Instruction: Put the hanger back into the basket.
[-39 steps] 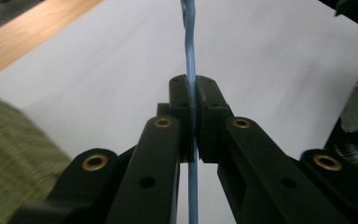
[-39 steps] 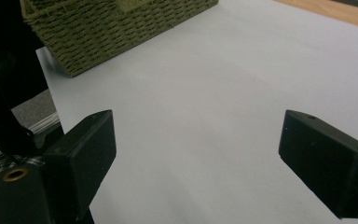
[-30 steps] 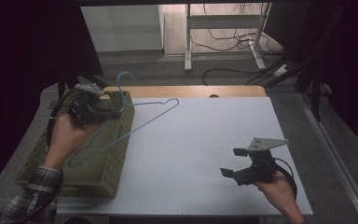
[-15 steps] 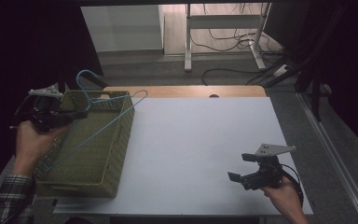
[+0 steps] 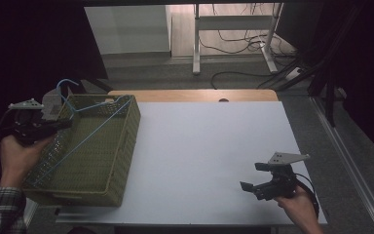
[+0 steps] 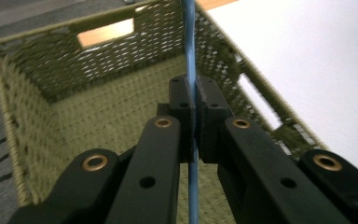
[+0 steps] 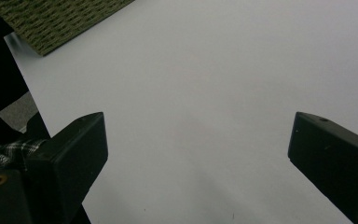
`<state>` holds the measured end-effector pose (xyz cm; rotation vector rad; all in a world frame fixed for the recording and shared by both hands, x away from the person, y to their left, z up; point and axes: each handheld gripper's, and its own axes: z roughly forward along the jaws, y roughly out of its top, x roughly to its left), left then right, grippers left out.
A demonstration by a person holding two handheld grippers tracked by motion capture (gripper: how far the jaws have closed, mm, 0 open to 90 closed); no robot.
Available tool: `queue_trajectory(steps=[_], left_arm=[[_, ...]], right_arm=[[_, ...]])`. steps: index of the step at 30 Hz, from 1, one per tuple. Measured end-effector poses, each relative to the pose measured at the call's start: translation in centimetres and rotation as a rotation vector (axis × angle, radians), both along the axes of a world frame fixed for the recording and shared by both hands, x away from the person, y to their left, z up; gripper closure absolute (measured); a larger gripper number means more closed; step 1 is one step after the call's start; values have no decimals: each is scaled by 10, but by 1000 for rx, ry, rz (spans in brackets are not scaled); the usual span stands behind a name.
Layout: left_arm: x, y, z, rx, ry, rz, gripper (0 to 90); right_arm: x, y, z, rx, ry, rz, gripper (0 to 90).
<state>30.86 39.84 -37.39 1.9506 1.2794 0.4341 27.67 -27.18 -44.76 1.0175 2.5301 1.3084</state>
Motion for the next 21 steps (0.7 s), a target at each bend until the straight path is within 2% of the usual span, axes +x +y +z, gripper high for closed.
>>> queue_trajectory(steps=[4, 9, 14, 17, 20, 21], left_arm=[[3, 3, -15, -7, 4, 9, 874], [9, 2, -41, -17, 31, 18, 873], [16, -3, -63, -7, 84, 28, 873], [19, -3, -73, -18, 119, 31, 871], [21, -4, -82, -1, 157, 41, 865], [21, -5, -84, 17, 160, 51, 861]], right_arm=[[0, 1, -2, -4, 5, 3, 46], [0, 3, -3, -18, 12, 10, 46], [0, 4, -6, -26, 18, 15, 46], [0, 4, -7, -31, 23, 14, 46], [0, 5, -9, -36, 22, 14, 46], [0, 5, -9, -39, 23, 13, 46]])
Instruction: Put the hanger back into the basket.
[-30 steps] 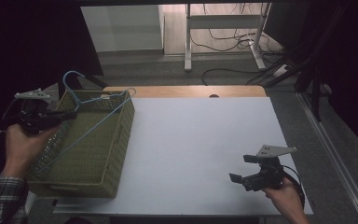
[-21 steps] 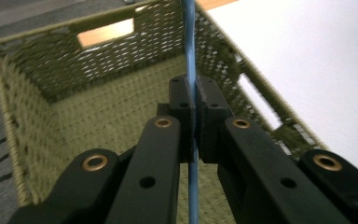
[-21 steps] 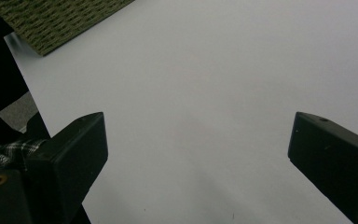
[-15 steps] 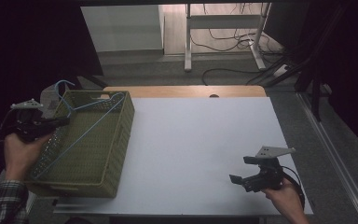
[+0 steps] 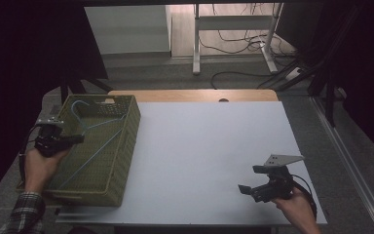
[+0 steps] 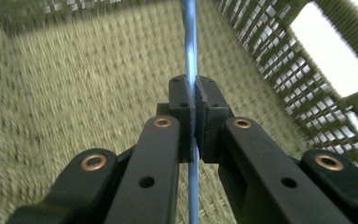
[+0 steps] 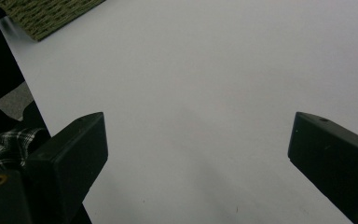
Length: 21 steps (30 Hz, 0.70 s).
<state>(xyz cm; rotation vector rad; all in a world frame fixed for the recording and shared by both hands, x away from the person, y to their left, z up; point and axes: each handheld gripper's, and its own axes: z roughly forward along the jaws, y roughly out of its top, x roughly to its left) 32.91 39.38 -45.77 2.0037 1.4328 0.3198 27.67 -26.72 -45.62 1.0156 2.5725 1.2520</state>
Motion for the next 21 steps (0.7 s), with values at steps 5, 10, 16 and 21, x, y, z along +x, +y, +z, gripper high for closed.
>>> queue_trajectory(steps=[5, 10, 16, 21], left_arm=[[-7, -1, 9, 19, -55, 39, 644], [-24, -13, 26, -22, -141, 7, 384], [-51, -41, 34, -87, -206, -99, 185], [-76, -61, 35, -157, -240, -162, 89]], right_arm=[[-1, 0, 1, -6, -12, -15, 45], [-5, -4, 6, 0, -39, -44, 34], [-11, -6, 11, -27, -65, -70, 4], [-16, -9, 11, -35, -59, -80, 3]])
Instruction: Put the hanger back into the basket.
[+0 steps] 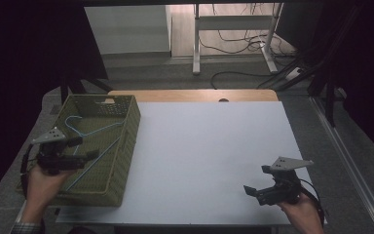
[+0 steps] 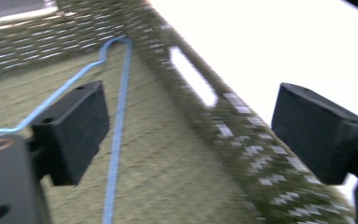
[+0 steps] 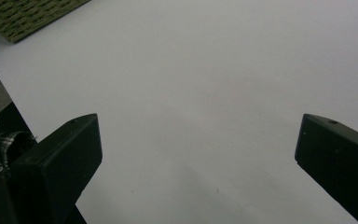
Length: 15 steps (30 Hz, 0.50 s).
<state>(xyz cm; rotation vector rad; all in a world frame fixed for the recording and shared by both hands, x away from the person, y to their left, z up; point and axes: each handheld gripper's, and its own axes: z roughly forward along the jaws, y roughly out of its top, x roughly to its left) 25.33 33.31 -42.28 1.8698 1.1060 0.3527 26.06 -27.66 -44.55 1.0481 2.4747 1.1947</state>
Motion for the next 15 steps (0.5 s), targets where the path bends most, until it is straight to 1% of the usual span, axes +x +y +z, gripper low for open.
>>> queue_trajectory(steps=[3, 5, 7, 10, 13, 15], left_arm=[[-15, -11, -3, -29, -20, -34, 47], [-25, -19, -5, -31, -31, -45, 32], [-33, -27, -7, -15, -36, -63, 24], [-44, -37, -13, 1, -55, -82, 16], [-50, -45, -21, 44, -62, -97, 8], [-52, -50, -26, 79, -53, -102, 7]], right_arm=[[-2, -2, -1, 5, -1, -15, 0], [-2, -5, 0, 6, -5, -28, 0], [-3, -6, 0, 15, -8, -38, 0], [-4, -9, -1, 23, -7, -47, 0], [-4, -11, -3, 20, -8, -53, 0], [-4, -12, -5, 16, -5, -58, 0]])
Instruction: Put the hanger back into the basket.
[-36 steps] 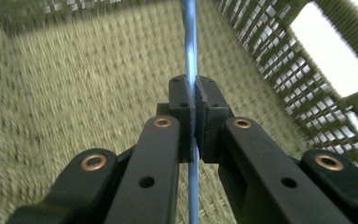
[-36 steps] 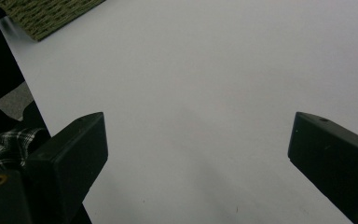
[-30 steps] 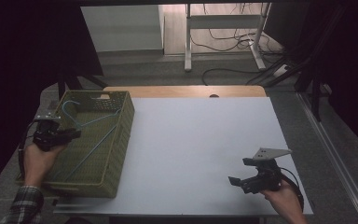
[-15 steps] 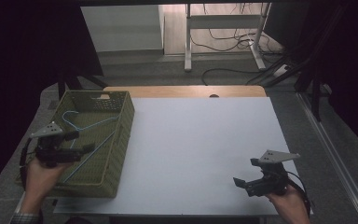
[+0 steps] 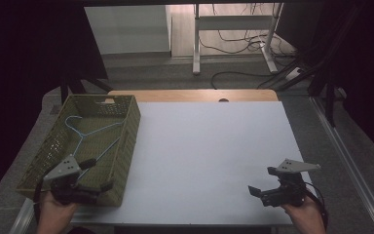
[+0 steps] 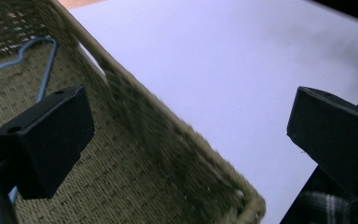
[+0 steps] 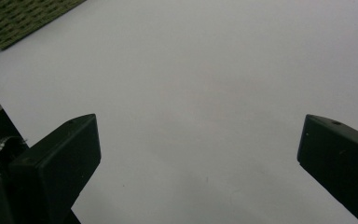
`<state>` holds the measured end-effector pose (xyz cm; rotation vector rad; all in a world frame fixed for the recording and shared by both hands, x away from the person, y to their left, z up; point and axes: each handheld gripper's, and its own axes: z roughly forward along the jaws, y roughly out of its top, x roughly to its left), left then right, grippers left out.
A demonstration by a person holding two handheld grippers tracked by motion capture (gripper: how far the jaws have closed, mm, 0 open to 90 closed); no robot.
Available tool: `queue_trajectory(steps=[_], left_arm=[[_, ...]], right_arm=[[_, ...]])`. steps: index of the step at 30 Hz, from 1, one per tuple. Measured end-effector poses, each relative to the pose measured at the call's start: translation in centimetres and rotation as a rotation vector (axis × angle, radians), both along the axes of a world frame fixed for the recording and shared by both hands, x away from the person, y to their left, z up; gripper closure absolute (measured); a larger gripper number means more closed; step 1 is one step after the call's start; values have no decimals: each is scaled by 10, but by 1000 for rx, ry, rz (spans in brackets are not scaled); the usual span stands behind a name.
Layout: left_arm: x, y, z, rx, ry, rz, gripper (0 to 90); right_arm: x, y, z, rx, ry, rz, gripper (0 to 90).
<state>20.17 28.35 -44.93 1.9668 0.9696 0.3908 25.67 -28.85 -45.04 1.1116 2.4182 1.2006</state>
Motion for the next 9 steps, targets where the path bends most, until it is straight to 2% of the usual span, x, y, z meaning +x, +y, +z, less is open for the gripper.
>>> queue_trajectory(steps=[3, 6, 9], left_arm=[[1, -3, -8, 9, 27, -8, 7], [3, -5, -11, 29, 33, -4, 7], [4, -4, -10, 17, 29, -1, 3]], right_arm=[[2, -1, -4, -11, 7, -5, 0], [3, -2, -6, -15, 12, -7, 0], [3, -2, -6, -16, 10, -6, 0]])
